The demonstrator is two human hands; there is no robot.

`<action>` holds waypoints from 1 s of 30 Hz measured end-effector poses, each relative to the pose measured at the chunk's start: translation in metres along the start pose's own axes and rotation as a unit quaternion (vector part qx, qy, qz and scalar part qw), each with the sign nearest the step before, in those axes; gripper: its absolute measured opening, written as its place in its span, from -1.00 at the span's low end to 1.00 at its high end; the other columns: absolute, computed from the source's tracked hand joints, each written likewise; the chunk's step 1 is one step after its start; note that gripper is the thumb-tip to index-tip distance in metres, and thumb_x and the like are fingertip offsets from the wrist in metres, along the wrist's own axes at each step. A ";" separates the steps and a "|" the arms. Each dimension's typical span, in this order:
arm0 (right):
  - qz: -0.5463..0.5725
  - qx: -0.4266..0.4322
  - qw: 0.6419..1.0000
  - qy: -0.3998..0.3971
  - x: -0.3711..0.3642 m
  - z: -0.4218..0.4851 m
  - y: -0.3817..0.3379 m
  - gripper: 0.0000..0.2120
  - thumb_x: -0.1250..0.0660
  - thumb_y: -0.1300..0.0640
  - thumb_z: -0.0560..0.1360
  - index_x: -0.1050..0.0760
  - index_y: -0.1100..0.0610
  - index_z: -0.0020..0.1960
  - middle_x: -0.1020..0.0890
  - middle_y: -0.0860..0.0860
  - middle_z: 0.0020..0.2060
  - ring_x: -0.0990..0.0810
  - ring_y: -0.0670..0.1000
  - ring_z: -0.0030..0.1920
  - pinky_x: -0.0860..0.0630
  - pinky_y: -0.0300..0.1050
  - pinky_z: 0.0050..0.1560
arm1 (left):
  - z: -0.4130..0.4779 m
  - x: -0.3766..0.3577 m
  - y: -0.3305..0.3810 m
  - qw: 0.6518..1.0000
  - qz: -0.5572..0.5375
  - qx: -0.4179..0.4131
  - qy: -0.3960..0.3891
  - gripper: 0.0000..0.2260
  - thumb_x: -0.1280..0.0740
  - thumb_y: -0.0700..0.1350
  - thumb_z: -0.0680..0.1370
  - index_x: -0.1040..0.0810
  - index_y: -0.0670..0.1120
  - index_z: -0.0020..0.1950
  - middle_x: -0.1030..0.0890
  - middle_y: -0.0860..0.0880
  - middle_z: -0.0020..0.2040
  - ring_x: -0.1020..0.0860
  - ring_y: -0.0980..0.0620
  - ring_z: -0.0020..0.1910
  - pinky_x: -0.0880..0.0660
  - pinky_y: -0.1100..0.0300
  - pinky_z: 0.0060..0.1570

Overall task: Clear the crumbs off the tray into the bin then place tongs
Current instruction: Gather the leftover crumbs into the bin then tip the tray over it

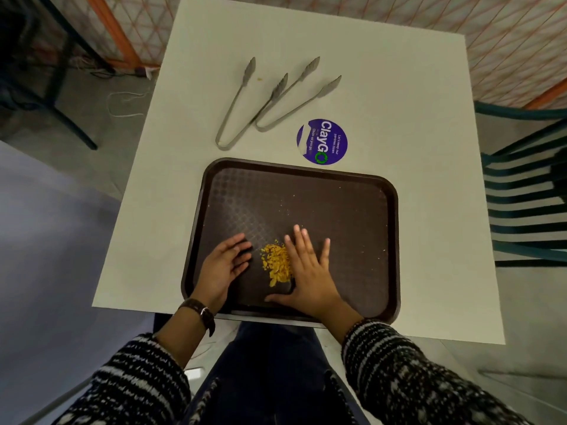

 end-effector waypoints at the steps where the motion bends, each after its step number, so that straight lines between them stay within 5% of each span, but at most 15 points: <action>1: 0.002 -0.006 1.000 0.009 0.001 0.004 -0.001 0.16 -0.21 -0.51 0.25 0.30 0.09 0.52 0.19 0.10 0.53 0.27 0.05 0.52 0.49 0.23 0.37 | -0.001 0.001 0.000 1.000 0.000 -0.001 0.001 -0.80 -0.18 -0.20 0.57 -0.53 0.00 0.09 -0.62 -0.03 0.01 -0.57 0.07 -0.10 -0.47 0.22 -0.11; 8: 0.058 -0.085 0.992 0.070 0.012 0.014 0.013 0.00 -0.23 -0.41 0.35 0.06 0.15 0.52 0.15 0.07 0.52 0.29 -0.01 0.52 0.44 0.14 0.42 | -0.003 0.006 -0.004 1.000 0.007 -0.003 0.009 -0.77 -0.17 -0.21 0.57 -0.51 -0.07 0.18 -0.61 -0.04 0.01 -0.57 0.06 -0.08 -0.48 0.22 -0.08; 13: 0.259 -0.118 0.949 0.135 0.019 -0.016 0.023 -0.22 -0.02 -0.34 0.50 -0.05 0.15 0.52 0.00 -0.02 0.53 0.15 -0.08 0.53 0.33 0.05 0.49 | -0.012 -0.007 0.004 0.991 0.085 -0.097 0.035 -0.72 -0.15 -0.33 0.55 -0.49 -0.13 0.19 -0.55 -0.04 0.11 -0.50 0.04 0.14 -0.40 0.13 0.24; 18: 0.366 -0.183 0.900 0.151 0.012 -0.040 0.018 -0.22 0.12 -0.38 0.48 0.02 0.09 0.53 -0.02 -0.17 0.46 0.28 -0.43 0.40 0.31 0.01 0.49 | -0.022 -0.045 -0.001 0.903 0.338 -0.264 -0.001 -0.60 -0.19 -0.27 0.54 -0.35 -0.02 0.36 -0.31 0.08 0.35 -0.25 0.16 0.37 -0.14 0.21 0.39; 22: 0.391 -0.193 0.888 0.148 -0.001 -0.040 0.010 -0.29 0.14 -0.38 0.50 0.11 0.00 0.50 -0.02 -0.09 0.51 0.18 -0.26 0.49 0.36 -0.14 0.48 | -0.014 -0.070 -0.028 0.809 0.506 -0.298 -0.039 -0.49 -0.04 0.04 0.57 -0.04 -0.02 0.50 0.05 0.08 0.51 0.15 0.13 0.50 0.38 0.28 0.40; 30: 0.400 -0.164 0.895 0.108 -0.013 -0.022 -0.006 -0.23 0.18 -0.36 0.51 0.20 0.09 0.53 0.11 -0.04 0.55 0.26 -0.13 0.51 0.40 -0.08 0.47 | -0.002 -0.077 -0.050 0.766 0.579 -0.272 -0.062 -0.39 0.19 0.26 0.51 0.27 0.00 0.46 0.23 0.00 0.52 0.34 0.16 0.46 0.49 0.29 0.34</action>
Point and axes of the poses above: each hand's wrist, its own z-axis towards the middle knuckle, its own x-axis out of the back of the hand, y = z × x, the point moved 8 cm from there along z, towards the middle knuckle
